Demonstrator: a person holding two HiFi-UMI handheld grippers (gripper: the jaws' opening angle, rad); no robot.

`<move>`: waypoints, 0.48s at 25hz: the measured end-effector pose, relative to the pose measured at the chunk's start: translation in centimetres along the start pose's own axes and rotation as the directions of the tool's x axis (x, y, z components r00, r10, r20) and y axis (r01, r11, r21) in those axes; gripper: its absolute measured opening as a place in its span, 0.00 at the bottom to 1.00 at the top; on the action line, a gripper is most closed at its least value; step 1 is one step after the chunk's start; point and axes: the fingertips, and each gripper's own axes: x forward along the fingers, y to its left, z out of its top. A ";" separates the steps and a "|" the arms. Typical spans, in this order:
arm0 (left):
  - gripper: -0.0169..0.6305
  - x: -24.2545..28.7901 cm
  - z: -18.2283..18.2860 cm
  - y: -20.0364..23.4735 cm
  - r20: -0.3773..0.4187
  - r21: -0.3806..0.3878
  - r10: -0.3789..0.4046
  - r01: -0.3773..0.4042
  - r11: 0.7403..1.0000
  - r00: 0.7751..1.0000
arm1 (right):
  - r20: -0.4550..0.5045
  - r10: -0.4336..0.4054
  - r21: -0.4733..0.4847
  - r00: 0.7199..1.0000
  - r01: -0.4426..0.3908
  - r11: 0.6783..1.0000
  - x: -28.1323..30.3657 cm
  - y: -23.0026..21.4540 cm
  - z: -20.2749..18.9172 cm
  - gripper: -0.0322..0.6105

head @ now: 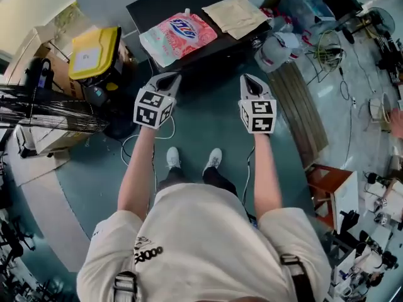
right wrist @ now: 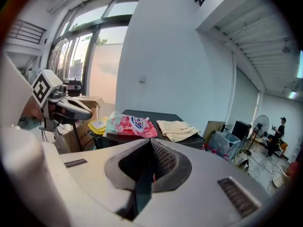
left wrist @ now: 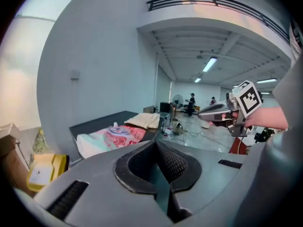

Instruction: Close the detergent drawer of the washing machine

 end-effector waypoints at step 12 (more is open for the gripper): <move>0.05 -7.7 11.6 -2.3 0.230 0.237 -0.011 -0.045 0.970 0.973 | 0.191 0.046 -0.115 0.981 -0.024 0.993 -8.7 1.9 10.1 0.06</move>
